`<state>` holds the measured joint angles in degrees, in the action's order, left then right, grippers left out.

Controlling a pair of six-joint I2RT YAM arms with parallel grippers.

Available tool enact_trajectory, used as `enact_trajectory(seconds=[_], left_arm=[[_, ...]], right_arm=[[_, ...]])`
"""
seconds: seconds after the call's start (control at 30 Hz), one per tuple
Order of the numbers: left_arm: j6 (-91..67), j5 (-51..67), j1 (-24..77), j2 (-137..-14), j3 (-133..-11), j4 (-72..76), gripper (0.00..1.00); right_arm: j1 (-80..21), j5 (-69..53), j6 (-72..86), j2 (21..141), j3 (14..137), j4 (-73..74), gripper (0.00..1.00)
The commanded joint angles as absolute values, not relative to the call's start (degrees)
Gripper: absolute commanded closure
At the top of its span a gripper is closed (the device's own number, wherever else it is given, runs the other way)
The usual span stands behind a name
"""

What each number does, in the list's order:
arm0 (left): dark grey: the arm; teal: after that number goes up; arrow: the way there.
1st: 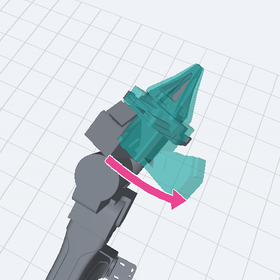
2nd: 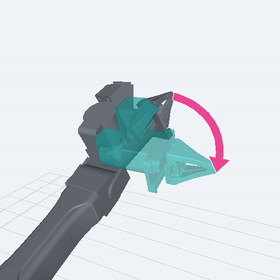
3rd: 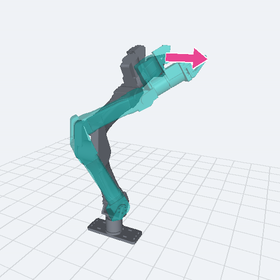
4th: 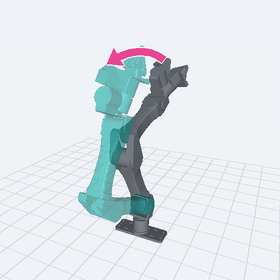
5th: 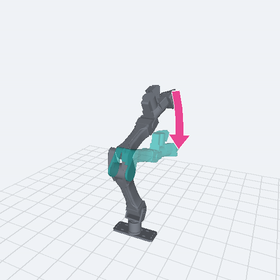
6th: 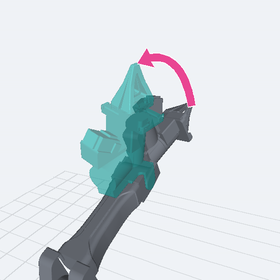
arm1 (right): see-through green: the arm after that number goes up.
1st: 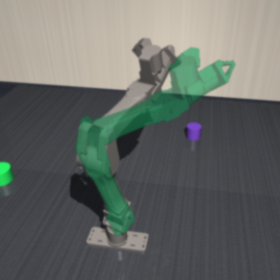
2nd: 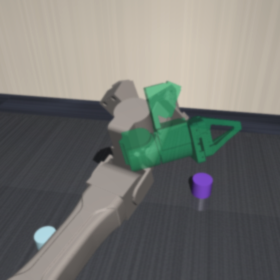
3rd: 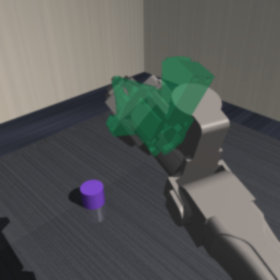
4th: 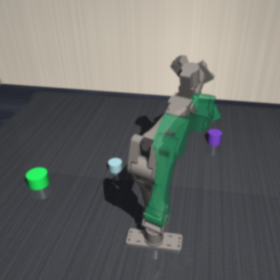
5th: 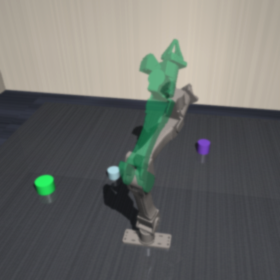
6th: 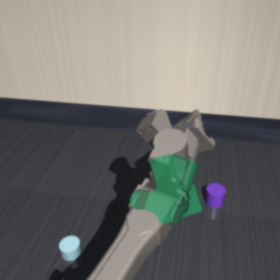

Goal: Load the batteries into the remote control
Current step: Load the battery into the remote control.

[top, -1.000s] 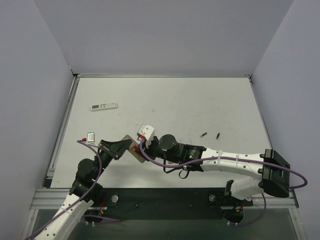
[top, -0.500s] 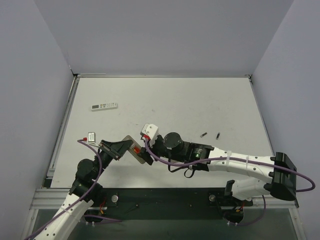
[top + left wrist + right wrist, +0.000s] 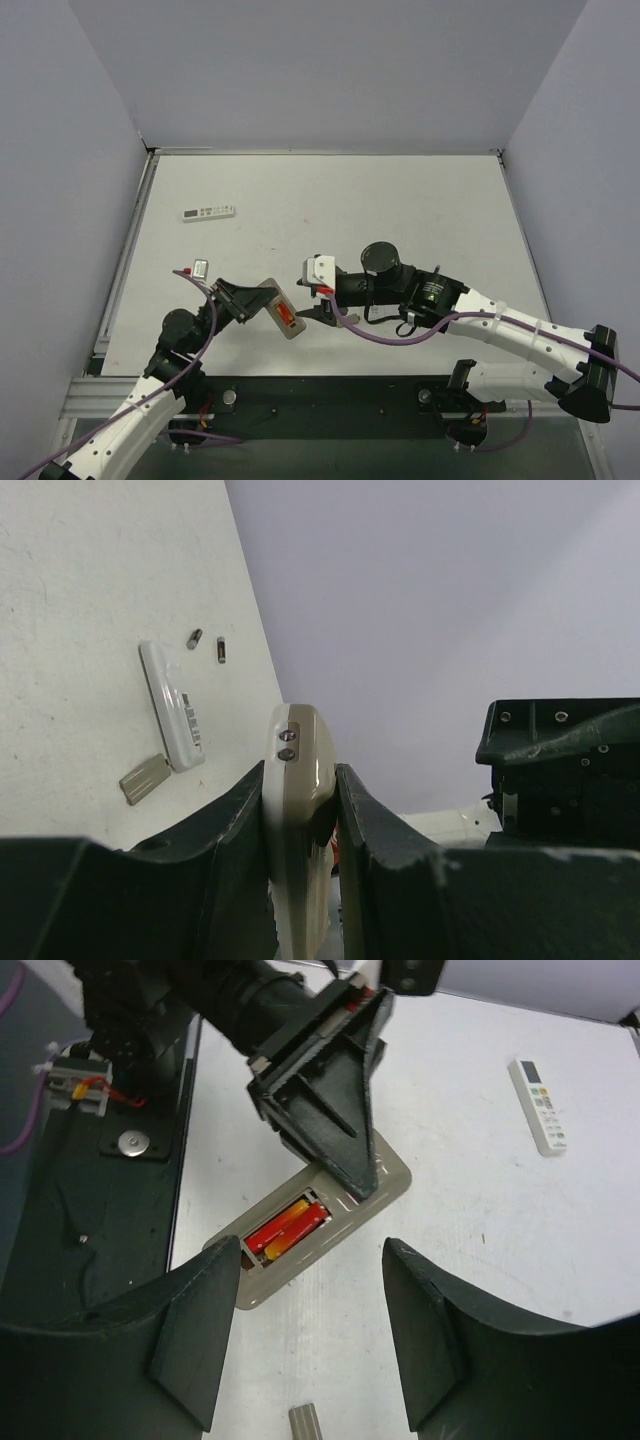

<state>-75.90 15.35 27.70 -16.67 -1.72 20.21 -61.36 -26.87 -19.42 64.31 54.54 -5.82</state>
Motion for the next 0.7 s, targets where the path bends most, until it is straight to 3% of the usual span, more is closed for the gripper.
enact_trajectory(seconds=[0.0, 0.3, 0.67], left_arm=[[-75.6, 21.4, 27.7, -20.0, -4.4, 29.9, 1.0], [-75.6, 25.1, 27.8, -25.1, -6.6, 32.8, 1.0], [-75.5, 26.8, 27.8, -26.7, -6.9, 34.1, 1.0]], right_arm=[[-60.9, -38.0, -32.0, 64.4, 56.2, -2.3, 0.49], [-60.4, -41.5, -36.8, 70.9, 59.9, -0.3, 0.64], [-59.0, -42.4, -38.2, 75.9, 62.8, -0.3, 0.72]])
